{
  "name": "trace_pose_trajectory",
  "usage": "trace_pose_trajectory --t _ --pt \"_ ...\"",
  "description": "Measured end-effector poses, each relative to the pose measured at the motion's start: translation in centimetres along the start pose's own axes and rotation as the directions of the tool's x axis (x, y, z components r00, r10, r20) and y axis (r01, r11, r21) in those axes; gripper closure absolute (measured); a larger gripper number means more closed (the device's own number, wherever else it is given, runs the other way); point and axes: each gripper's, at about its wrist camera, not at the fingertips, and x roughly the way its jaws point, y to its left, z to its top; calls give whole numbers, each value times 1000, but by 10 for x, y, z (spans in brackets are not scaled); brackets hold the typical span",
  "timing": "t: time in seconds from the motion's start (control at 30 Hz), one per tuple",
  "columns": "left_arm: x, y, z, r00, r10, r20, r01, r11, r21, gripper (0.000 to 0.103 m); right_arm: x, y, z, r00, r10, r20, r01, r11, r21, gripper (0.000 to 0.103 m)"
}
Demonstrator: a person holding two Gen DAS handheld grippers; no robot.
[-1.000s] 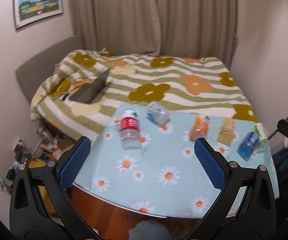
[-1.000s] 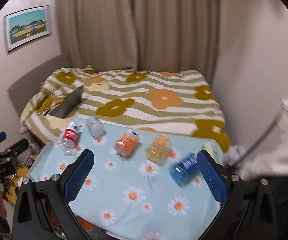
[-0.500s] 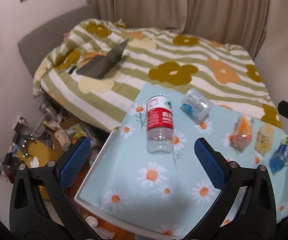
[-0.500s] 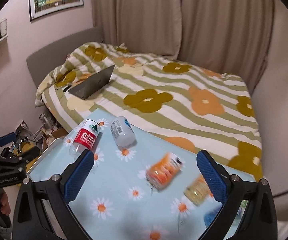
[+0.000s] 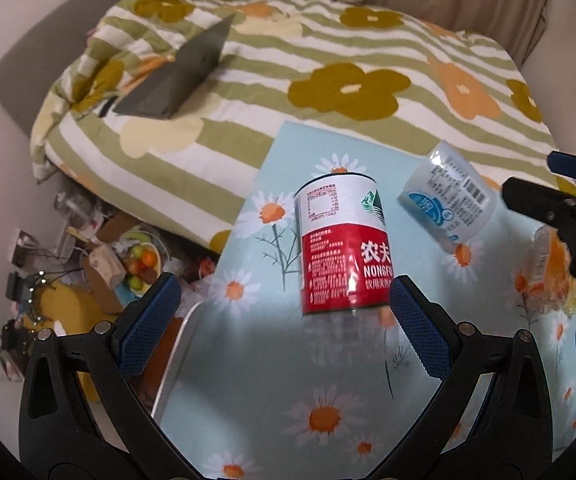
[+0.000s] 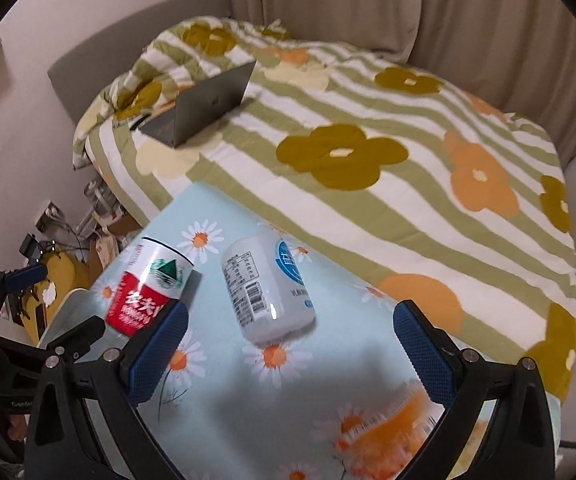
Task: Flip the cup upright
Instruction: 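Move the right gripper to the white cup lying on its side and grasp it, then lift the white cup with the right gripper and carry it toward the left gripper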
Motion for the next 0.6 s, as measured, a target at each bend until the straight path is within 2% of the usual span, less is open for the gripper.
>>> trace_pose_trajectory --t 0.33,0.6 --pt "30 -4 8 997 -48 -65 47 999 -17 0 64 5 17 993 24 -116 -37 993 -114 4" --pt "33 -7 11 995 -59 -80 58 998 -16 0 88 10 18 987 31 -159 -52 990 -130 24"
